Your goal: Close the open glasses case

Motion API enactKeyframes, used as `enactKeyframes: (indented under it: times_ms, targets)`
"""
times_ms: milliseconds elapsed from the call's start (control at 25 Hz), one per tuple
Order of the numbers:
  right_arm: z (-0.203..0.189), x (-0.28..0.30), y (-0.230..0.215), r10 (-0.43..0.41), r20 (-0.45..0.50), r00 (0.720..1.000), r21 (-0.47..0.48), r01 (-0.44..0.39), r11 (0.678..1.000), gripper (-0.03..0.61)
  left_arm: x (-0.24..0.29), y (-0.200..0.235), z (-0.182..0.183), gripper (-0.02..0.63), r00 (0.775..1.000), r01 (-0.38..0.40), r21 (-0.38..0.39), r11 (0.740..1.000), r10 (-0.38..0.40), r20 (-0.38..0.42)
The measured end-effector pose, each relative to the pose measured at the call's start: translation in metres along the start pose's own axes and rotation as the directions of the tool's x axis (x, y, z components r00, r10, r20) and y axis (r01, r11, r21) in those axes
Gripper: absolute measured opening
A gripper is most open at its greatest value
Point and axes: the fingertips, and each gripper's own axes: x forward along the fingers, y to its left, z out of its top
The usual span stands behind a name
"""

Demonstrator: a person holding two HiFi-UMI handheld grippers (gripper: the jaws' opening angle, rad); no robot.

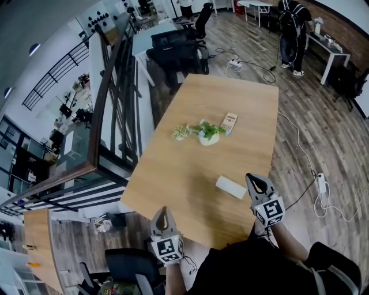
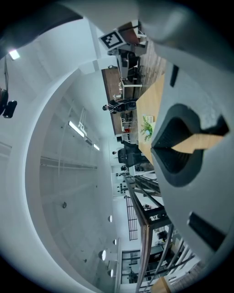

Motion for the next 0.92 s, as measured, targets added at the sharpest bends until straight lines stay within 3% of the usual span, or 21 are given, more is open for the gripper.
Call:
enactKeyframes:
  times_ms: [920]
  targets:
    - [0.005,0.006,-0.007,0.01,-0.004,1.0,-0.007,-0.01,1.0,0.014,0.01,-0.006,0.001,0.0,1.0,0.01,-0.004,1.0,-0.01,-0.012]
